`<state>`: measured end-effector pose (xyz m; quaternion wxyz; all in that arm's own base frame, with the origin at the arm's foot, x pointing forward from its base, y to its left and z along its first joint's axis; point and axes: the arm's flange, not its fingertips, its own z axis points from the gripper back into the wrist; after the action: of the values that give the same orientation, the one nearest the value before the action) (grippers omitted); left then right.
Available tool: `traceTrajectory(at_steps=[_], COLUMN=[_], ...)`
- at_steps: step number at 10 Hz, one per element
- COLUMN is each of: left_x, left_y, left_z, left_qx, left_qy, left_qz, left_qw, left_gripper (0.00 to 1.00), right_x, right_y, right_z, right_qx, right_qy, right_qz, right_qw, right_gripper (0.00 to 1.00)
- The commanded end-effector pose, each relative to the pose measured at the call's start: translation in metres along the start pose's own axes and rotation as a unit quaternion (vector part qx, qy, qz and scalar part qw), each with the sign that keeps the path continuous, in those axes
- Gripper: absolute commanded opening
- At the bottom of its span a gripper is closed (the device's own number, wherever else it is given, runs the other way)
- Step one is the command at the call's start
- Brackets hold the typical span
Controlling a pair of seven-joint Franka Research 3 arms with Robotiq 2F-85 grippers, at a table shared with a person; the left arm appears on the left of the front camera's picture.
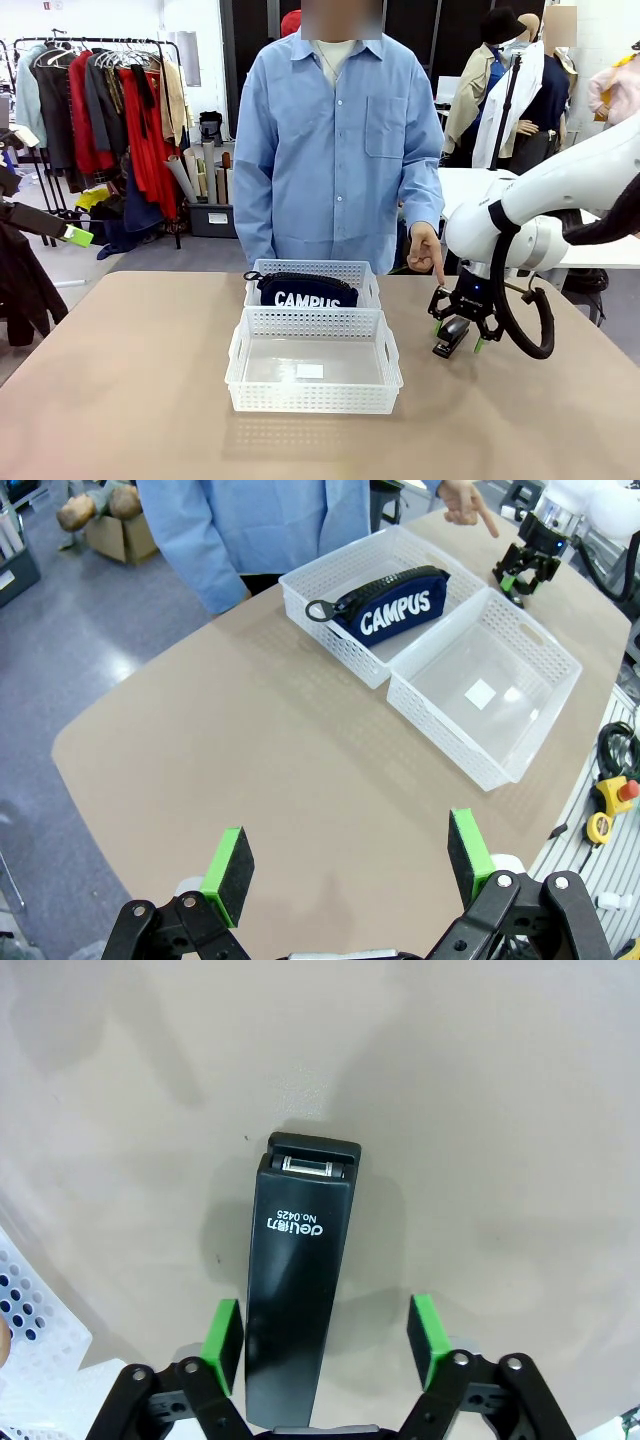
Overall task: Distribute items into two baskets.
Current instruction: Pick up the Stapler that the person points to.
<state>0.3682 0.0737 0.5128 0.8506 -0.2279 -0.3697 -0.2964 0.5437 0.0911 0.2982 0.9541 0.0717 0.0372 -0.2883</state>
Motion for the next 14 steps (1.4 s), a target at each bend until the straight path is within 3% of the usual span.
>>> traceTrajectory(at_steps=[1,3,10,11,14], left_x=[0.001,0.001,0.001,0.001,0.001], left_y=[0.0,0.0,0.0,0.0,0.0], left_z=[0.001,0.001,0.001,0.001,0.001], left_qx=[-0.003,-0.003,-0.003,-0.003,-0.003], left_qy=[-0.001,-0.001,-0.001,-0.001,-0.001], left_qz=[0.004,0.004,0.004,0.004,0.004], left_qw=[1.0,1.0,1.0,1.0,1.0], left_gripper=[1.0,1.0,1.0,1.0,1.0], right_x=[0.001,-0.002,0.006,0.004,-0.024], right_y=[0.005,0.006,0.011,0.012,0.003], right_z=[0.0,0.0,-0.005,0.001,0.055], right_qx=[-0.016,-0.025,-0.048,-0.067,-0.084], right_qy=[-0.028,-0.03,-0.016,-0.018,-0.029], right_qz=[-0.022,-0.021,-0.011,0.012,0.17], right_qw=[0.999,0.999,0.999,0.998,0.981], right_gripper=[0.43,0.03,0.0,0.0,0.0])
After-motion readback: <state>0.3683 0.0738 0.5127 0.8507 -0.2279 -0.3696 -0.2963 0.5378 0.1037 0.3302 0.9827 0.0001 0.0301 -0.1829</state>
